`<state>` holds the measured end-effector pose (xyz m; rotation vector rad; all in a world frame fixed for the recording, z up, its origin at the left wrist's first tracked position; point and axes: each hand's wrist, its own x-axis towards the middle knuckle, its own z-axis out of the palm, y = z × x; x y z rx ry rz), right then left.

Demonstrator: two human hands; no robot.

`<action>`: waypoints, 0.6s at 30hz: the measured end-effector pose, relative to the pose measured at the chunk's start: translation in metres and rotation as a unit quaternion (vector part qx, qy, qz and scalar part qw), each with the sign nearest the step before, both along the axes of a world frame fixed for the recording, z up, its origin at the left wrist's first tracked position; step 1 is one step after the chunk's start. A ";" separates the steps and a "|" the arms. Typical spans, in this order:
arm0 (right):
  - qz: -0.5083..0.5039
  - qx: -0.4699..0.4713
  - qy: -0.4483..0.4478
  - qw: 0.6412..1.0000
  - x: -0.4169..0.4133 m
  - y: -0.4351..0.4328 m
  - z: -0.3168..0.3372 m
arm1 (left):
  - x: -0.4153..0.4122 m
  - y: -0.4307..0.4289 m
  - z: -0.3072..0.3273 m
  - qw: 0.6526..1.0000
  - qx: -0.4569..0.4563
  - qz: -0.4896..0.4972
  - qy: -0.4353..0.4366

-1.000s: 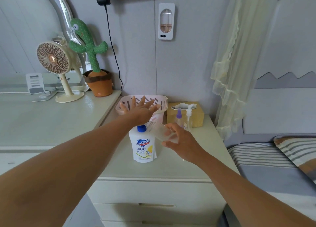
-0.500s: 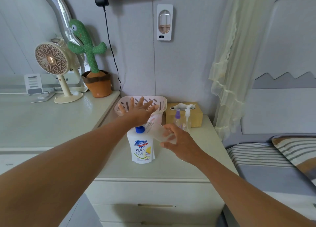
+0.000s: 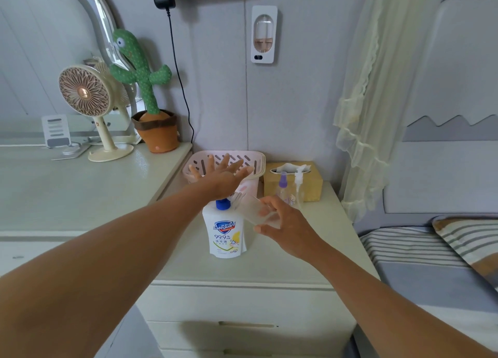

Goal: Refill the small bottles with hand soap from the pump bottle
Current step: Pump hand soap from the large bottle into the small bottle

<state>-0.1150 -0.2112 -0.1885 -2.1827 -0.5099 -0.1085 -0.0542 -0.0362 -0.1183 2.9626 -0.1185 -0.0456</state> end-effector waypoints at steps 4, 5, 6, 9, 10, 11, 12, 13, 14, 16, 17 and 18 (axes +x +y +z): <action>-0.003 -0.006 -0.005 1.000 0.000 0.000 -0.002 | 0.009 0.006 -0.012 0.997 -0.073 0.008 0.004; -0.001 -0.007 -0.005 1.000 -0.001 0.001 -0.003 | 0.010 0.007 -0.017 0.997 -0.075 0.008 0.002; 0.001 -0.007 -0.003 1.000 -0.001 0.001 -0.004 | 0.007 0.006 -0.018 0.997 -0.078 0.008 0.005; 0.006 -0.004 0.005 1.000 -0.002 0.002 -0.007 | 0.006 0.007 -0.022 0.996 -0.084 0.015 0.010; 0.003 -0.009 0.004 1.000 -0.002 0.001 -0.006 | 0.007 0.007 -0.022 0.997 -0.074 0.019 0.010; 0.001 -0.015 0.001 1.000 -0.002 0.001 -0.004 | 0.006 0.006 -0.018 0.998 -0.061 0.023 0.009; -0.001 -0.019 0.000 1.000 -0.002 0.000 -0.001 | 0.006 0.006 -0.015 0.999 -0.046 0.023 0.009; -0.001 -0.022 -0.001 1.000 -0.002 0.000 0.002 | 0.005 0.006 -0.010 0.999 -0.033 0.023 0.009; -0.001 -0.024 -0.003 1.000 -0.001 -0.001 0.004 | 0.006 0.006 -0.007 1.000 -0.020 0.017 0.005; -0.002 -0.026 -0.006 1.000 -0.001 -0.002 0.007 | 0.004 0.005 -0.003 1.000 -0.017 0.010 -0.001; -0.002 -0.026 -0.008 1.000 -0.001 -0.002 0.008 | 0.005 0.005 -0.004 1.000 -0.021 0.009 -0.002; -0.001 -0.026 -0.008 1.000 -0.002 -0.002 0.006 | 0.003 0.004 -0.005 1.000 -0.027 0.010 -0.003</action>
